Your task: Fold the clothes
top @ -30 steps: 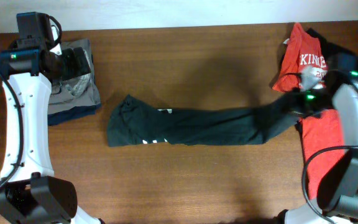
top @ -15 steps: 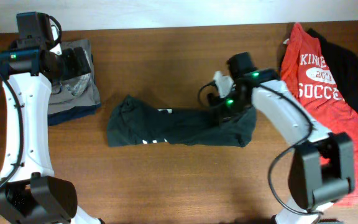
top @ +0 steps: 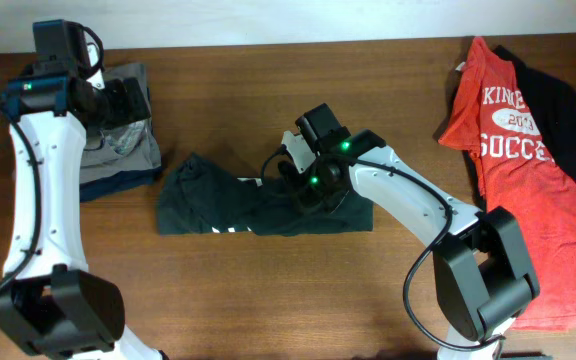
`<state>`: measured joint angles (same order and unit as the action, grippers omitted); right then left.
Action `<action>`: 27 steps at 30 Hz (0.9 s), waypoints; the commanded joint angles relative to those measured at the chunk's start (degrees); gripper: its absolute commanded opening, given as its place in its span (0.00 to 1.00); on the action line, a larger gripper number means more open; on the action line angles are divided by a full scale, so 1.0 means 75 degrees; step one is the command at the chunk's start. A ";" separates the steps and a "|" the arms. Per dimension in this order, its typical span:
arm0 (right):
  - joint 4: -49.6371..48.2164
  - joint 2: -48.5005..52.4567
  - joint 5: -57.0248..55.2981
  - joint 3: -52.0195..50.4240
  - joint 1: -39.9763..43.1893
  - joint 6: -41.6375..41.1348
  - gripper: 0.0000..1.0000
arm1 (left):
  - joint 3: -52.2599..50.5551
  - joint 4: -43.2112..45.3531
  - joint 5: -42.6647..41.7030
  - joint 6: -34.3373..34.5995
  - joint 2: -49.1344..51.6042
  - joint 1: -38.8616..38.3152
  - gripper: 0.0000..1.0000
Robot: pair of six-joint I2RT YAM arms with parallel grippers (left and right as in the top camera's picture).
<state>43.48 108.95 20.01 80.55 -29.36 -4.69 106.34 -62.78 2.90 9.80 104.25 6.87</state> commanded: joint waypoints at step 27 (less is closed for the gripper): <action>0.1635 0.0574 -0.4342 0.1612 -0.0868 -0.1649 0.54 | 0.0085 0.0825 -0.0012 -0.0157 0.0114 0.0009 0.99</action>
<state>55.55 110.54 -7.07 93.47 -35.99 -13.58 106.34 -56.84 2.17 9.80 104.92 6.87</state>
